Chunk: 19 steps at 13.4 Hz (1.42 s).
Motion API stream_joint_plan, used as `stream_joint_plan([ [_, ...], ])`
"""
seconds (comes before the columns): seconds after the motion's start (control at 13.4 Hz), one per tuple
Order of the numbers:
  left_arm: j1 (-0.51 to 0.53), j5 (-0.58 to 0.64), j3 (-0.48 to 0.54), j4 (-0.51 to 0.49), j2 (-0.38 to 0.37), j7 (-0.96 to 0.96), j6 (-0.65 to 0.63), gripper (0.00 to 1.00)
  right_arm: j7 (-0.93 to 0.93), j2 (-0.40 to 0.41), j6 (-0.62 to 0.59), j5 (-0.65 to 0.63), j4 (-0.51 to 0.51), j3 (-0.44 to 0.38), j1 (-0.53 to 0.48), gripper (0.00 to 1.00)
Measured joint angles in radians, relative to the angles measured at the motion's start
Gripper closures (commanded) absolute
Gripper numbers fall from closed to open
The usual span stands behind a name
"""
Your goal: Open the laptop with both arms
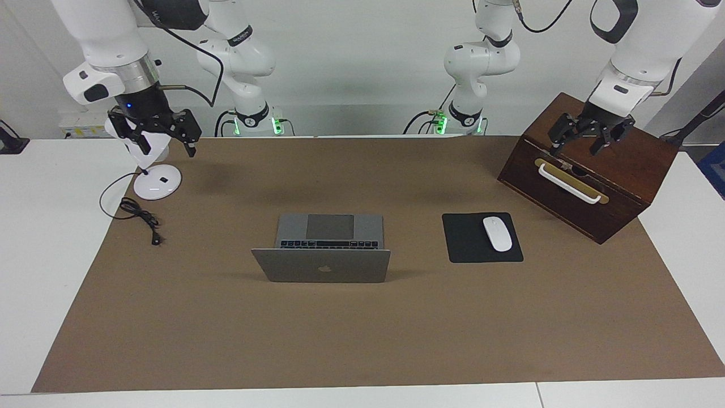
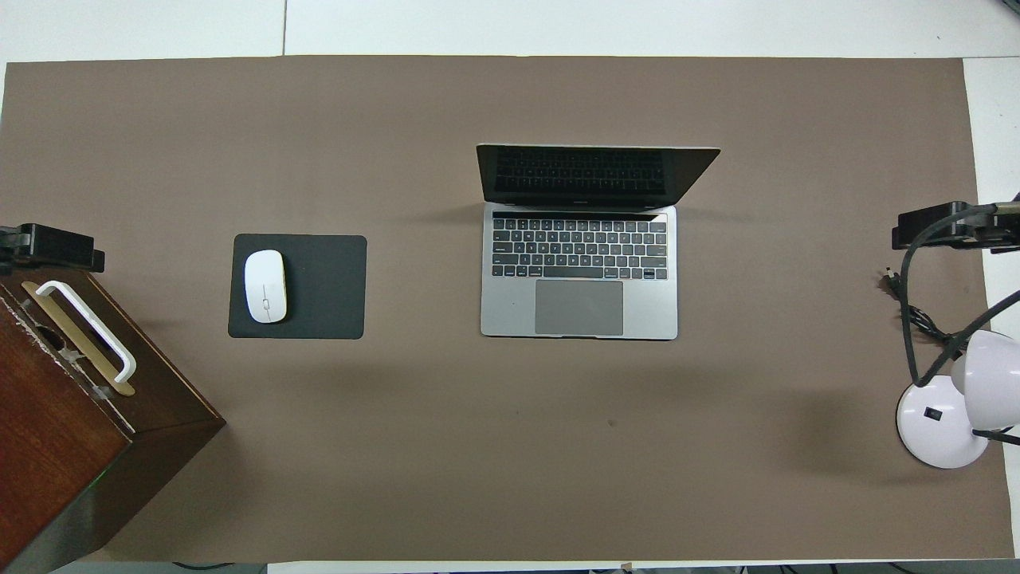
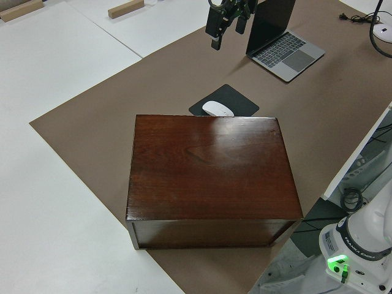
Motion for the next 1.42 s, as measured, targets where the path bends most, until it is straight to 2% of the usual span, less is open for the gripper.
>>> stream_joint_plan([
  [0.15,0.0,0.0,-0.001,0.0,0.0,0.0,0.0,0.0,0.0,0.0,0.0,0.0,0.0,-0.053,0.051,0.0],
  [0.37,0.0,0.0,-0.001,0.0,0.0,0.0,0.0,0.0,0.0,0.001,-0.002,0.002,0.0,-0.082,0.06,0.0],
  [1.42,0.0,0.0,-0.001,0.0,0.0,0.0,0.0,0.0,0.0,0.003,-0.014,0.002,-0.007,-0.087,0.063,0.0],
])
